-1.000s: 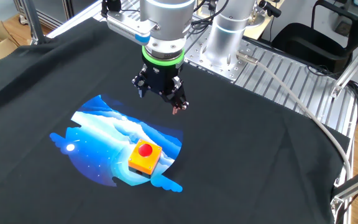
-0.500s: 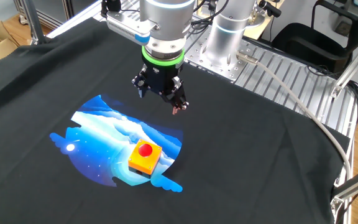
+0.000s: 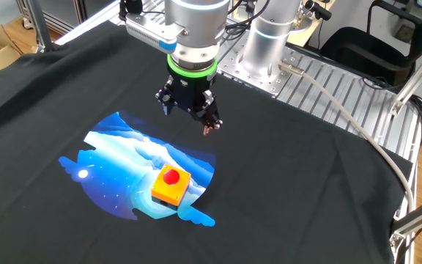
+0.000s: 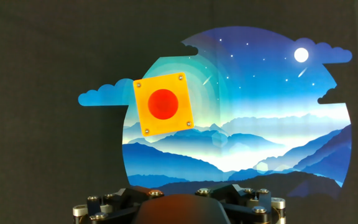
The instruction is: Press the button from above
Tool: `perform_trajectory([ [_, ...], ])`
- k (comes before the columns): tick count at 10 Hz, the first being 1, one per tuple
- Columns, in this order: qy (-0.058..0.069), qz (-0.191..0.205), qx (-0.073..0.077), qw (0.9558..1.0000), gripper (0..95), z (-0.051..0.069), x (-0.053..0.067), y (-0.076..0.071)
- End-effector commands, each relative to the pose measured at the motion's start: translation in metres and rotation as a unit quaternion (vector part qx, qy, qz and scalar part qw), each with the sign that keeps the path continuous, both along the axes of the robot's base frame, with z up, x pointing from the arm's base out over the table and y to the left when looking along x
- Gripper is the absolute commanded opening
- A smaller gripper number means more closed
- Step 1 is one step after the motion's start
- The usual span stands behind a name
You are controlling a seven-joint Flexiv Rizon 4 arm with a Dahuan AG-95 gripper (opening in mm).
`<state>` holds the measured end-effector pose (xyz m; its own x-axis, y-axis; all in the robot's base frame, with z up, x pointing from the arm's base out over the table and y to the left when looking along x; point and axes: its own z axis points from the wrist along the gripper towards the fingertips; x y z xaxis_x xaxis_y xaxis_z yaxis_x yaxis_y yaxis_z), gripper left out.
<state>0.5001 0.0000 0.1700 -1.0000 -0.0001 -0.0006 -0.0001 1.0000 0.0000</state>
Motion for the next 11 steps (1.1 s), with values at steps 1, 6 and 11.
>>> perform_trajectory([
  [1, 0.005, -0.184, 0.025, 0.9825, 0.0, 0.0000, -0.0002, 0.0000],
  [6, 0.007, -0.187, 0.038, 0.9816, 0.0, -0.0001, -0.0003, 0.0001],
  [11, 0.006, -0.184, 0.029, 0.9824, 0.0, -0.0001, -0.0003, 0.0001],
])
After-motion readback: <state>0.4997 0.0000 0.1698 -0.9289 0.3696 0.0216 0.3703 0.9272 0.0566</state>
